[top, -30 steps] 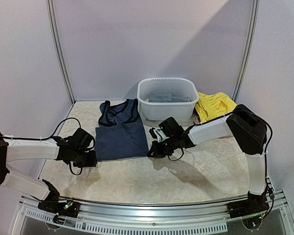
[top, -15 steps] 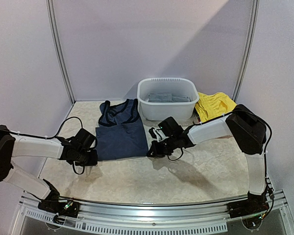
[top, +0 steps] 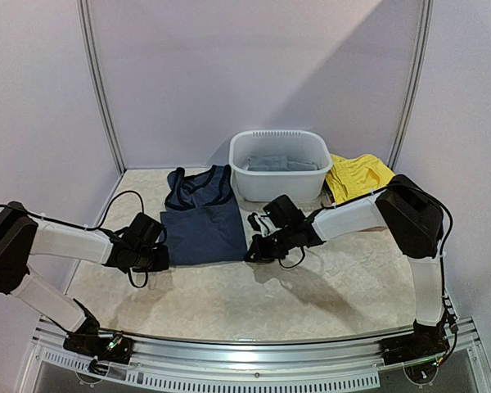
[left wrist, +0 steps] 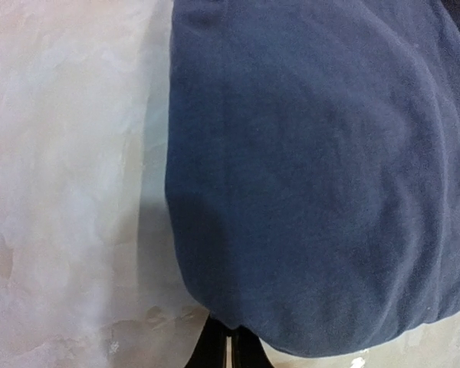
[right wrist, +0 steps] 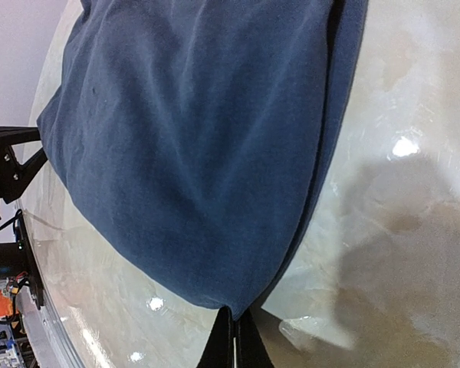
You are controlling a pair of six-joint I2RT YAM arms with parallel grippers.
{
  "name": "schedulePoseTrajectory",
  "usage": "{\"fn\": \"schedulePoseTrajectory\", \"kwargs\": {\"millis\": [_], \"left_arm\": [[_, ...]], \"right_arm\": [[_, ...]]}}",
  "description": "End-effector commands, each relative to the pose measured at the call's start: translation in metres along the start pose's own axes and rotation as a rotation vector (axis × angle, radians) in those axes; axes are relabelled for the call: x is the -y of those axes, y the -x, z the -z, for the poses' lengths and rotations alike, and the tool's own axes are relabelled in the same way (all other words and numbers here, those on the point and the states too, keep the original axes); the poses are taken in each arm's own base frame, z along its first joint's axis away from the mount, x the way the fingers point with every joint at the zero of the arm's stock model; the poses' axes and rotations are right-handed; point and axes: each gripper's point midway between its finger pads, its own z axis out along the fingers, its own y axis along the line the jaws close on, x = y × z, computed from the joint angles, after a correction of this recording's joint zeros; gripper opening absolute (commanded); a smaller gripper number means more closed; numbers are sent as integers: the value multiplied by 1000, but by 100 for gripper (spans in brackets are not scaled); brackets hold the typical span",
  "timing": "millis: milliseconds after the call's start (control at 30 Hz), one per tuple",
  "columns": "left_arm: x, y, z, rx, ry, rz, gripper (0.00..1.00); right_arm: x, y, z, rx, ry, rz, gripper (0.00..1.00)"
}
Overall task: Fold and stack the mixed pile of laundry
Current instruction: Pick up the 2/3-rectangle-folded tank top from the center of the board.
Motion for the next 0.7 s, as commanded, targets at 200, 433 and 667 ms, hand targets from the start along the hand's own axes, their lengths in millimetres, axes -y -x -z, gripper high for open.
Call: {"fn": "schedulePoseTrajectory", "kwargs": {"millis": [200,433,667], "left_arm": [[2,-21,16,-91,-41,-18,0],[3,-30,47,-116,-51,-36,0],[13,-29,82,-90,-90,-80,0]], "right_arm": [[25,-18,4,-68,-95,3,0],[17,-29,23,-72,-68,10,0],[-14,-36,45,-67,-7,51,0]]}}
